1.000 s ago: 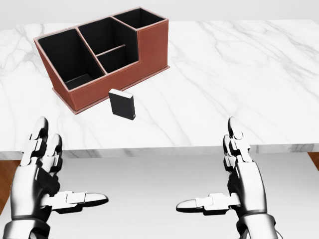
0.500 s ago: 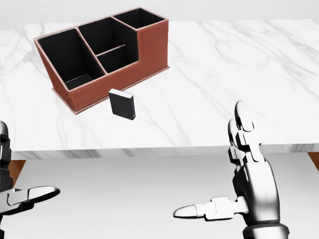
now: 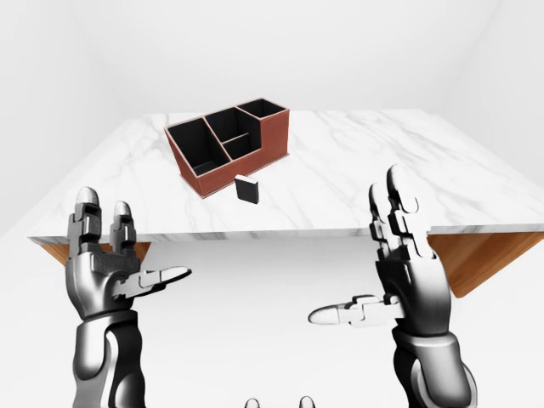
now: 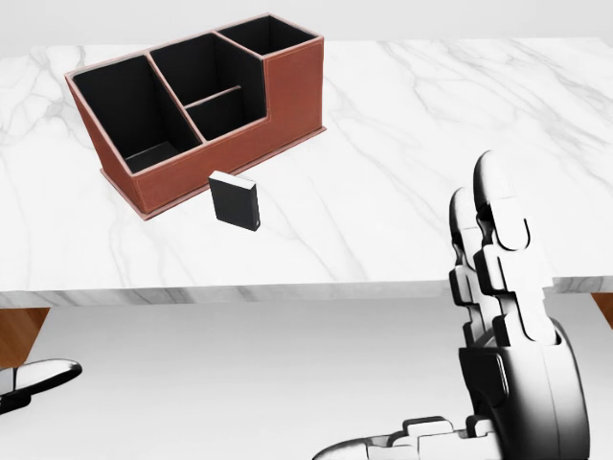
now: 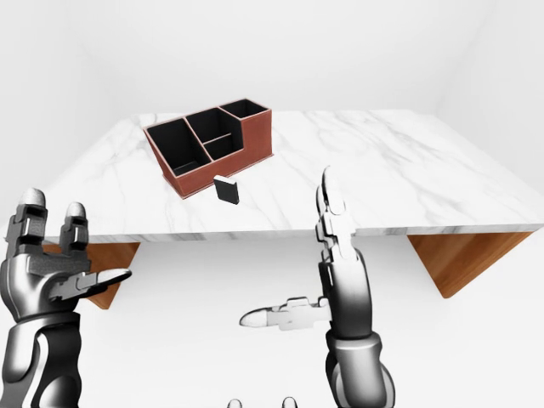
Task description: Pick up the book and place it in the left compartment of the caddy.
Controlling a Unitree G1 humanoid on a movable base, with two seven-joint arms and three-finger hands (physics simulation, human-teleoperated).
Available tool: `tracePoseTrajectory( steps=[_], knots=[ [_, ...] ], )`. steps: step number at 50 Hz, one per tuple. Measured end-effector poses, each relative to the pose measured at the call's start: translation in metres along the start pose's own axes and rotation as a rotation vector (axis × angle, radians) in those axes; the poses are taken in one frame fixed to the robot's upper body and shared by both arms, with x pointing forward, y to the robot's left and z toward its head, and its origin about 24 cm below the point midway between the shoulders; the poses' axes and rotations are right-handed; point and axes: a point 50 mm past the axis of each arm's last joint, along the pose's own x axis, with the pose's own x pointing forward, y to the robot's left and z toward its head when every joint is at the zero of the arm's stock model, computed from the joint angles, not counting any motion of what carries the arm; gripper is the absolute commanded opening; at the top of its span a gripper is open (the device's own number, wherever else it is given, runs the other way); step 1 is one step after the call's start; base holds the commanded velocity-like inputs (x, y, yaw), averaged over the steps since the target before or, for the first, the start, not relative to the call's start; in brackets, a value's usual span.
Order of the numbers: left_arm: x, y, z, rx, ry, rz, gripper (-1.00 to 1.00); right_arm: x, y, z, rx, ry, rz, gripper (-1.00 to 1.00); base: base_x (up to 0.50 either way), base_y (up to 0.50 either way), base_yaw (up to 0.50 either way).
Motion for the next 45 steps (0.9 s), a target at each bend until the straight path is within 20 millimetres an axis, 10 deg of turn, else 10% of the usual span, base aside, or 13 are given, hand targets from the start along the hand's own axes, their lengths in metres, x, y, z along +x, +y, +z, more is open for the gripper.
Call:
tracePoseTrajectory(
  steps=[45],
  knots=[
    [-0.0020, 0.0004, 0.0033, 0.010, -0.011, 0.001, 1.00, -0.0014, 0.0017, 0.0056, 0.012, -0.019, -0.003, 1.00, 0.10, 0.38, 0.00]
  ],
)
